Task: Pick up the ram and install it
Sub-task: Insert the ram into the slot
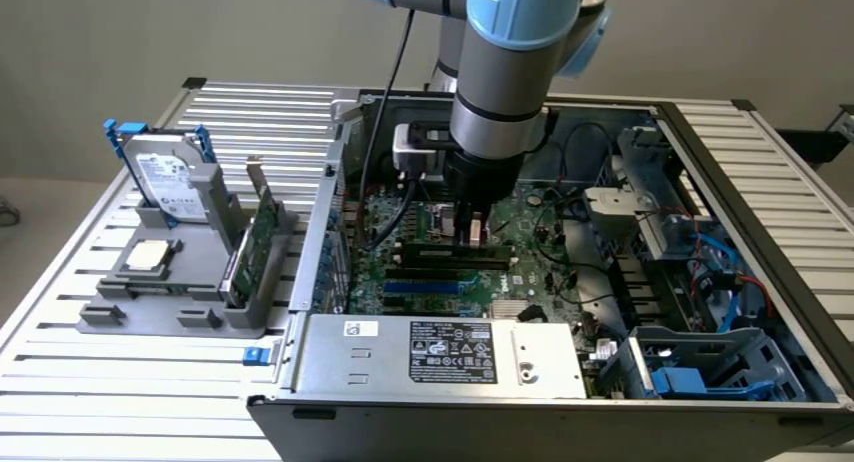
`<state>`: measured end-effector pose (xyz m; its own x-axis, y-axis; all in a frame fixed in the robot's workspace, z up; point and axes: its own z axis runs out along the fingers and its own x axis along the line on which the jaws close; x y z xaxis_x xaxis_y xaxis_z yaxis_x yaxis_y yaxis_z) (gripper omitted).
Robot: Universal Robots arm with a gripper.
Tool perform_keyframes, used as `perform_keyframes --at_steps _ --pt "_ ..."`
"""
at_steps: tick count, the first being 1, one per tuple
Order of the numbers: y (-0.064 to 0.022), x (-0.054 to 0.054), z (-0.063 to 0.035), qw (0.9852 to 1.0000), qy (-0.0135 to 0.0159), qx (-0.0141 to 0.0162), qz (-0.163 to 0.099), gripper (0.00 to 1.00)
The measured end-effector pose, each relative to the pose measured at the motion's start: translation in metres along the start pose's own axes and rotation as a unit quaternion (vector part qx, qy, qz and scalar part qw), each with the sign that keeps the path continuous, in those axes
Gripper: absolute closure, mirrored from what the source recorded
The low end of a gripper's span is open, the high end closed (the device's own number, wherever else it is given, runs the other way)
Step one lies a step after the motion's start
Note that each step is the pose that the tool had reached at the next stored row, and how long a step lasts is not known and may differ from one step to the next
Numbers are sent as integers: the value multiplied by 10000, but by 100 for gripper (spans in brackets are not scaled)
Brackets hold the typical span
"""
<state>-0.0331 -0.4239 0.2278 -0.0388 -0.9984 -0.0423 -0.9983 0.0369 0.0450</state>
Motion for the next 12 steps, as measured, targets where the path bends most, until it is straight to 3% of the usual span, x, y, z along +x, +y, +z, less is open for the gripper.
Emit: perform_keyframes --at_steps 12 --pt "0 -5 10 10000 0 2 -15 86"
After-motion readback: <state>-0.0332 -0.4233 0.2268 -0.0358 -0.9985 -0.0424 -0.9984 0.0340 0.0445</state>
